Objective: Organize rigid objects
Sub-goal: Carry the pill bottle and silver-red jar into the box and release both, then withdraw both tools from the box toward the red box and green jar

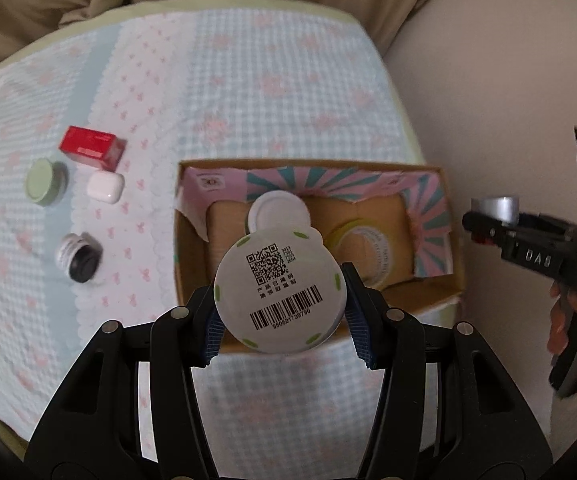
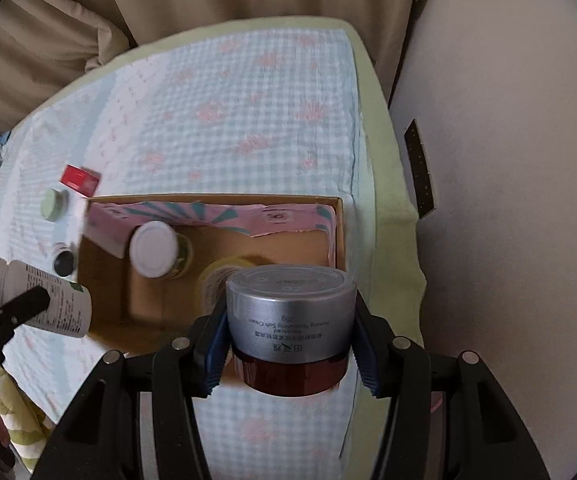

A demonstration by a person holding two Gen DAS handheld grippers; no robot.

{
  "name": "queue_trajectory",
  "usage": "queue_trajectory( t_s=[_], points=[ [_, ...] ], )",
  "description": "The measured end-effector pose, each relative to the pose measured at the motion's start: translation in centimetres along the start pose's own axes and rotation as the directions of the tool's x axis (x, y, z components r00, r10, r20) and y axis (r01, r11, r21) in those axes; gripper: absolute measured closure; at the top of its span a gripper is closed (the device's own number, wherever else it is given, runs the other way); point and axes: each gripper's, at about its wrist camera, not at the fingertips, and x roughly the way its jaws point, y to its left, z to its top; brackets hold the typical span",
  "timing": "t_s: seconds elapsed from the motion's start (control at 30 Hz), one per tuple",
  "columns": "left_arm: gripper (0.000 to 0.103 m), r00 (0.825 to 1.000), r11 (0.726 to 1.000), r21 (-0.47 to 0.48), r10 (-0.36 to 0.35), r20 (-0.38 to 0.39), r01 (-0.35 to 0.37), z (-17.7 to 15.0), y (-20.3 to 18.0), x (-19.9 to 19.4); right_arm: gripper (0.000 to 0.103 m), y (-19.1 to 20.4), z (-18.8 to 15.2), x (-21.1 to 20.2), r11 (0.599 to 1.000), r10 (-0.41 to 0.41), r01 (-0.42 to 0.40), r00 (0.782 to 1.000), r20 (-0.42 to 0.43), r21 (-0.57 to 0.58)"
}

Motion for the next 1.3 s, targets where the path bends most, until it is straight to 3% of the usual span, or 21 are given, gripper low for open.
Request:
queue_trajectory(
  t_s=[0.23, 0.5, 0.73, 0.77, 0.8, 0.83, 0.9, 0.93, 1.03, 1.3],
  points=[
    [0.055, 0.995, 0.997, 0.053, 0.064, -0.073, -0.060, 0.1, -0.5, 5.2, 0.053, -0.3, 1.9, 5.2, 0.999, 0.029, -0.030, 0.999, -0.040, -0.018],
    [0.055, 0.985, 0.988, 0.116, 0.115, -0.128, -0.100, -0.2, -1.1, 9.0, 0.053, 1.1, 3.0, 9.5, 0.999, 0.007, -0.009, 0.997, -0.076, -0.032],
    [0.055, 0.983, 0.984, 0.159, 0.100, -0.155, -0.075, -0.3, -1.9, 9.8, 0.053, 1.1, 3.3, 11.2, 1.000, 0.001, 0.002, 0.994, -0.111, 0.028],
    [0.051, 0.984, 0.981, 0.174, 0.111, -0.142, -0.086, -0.2, -2.1, 9.5, 0.053, 0.9, 3.4, 11.3, 0.999, -0.012, 0.017, 0.993, -0.114, 0.041],
    [0.025, 0.985, 0.977, 0.192, 0.119, -0.129, -0.093, -0.1, -2.4, 9.2, 0.053, 0.8, 3.5, 11.4, 0.998, -0.027, 0.033, 0.993, -0.115, 0.051],
    [0.006, 0.987, 0.975, 0.204, 0.111, -0.117, -0.086, 0.0, -2.6, 8.7, 0.051, 0.7, 3.6, 11.4, 0.998, -0.030, 0.037, 0.993, -0.111, 0.059],
    [0.000, 0.989, 0.971, 0.223, 0.114, -0.091, -0.092, 0.1, -2.8, 7.9, 0.015, 0.9, 3.5, 10.8, 0.998, 0.027, -0.023, 0.997, -0.076, 0.065],
    [0.000, 0.989, 0.968, 0.232, 0.118, -0.092, -0.094, 0.1, -2.7, 7.7, 0.003, 1.0, 3.4, 10.5, 0.995, 0.073, -0.068, 0.995, -0.063, 0.067],
    [0.000, 0.988, 0.975, 0.205, 0.113, -0.107, -0.089, 0.3, -2.0, 7.5, 0.000, 1.7, 3.1, 9.2, 0.998, 0.055, -0.054, 0.998, -0.017, 0.045],
    [0.000, 0.991, 0.988, 0.131, 0.094, -0.092, -0.082, -0.3, 0.0, 5.2, 0.000, 1.6, 2.1, 6.8, 0.997, 0.036, -0.036, 0.999, -0.002, 0.066]
  ],
)
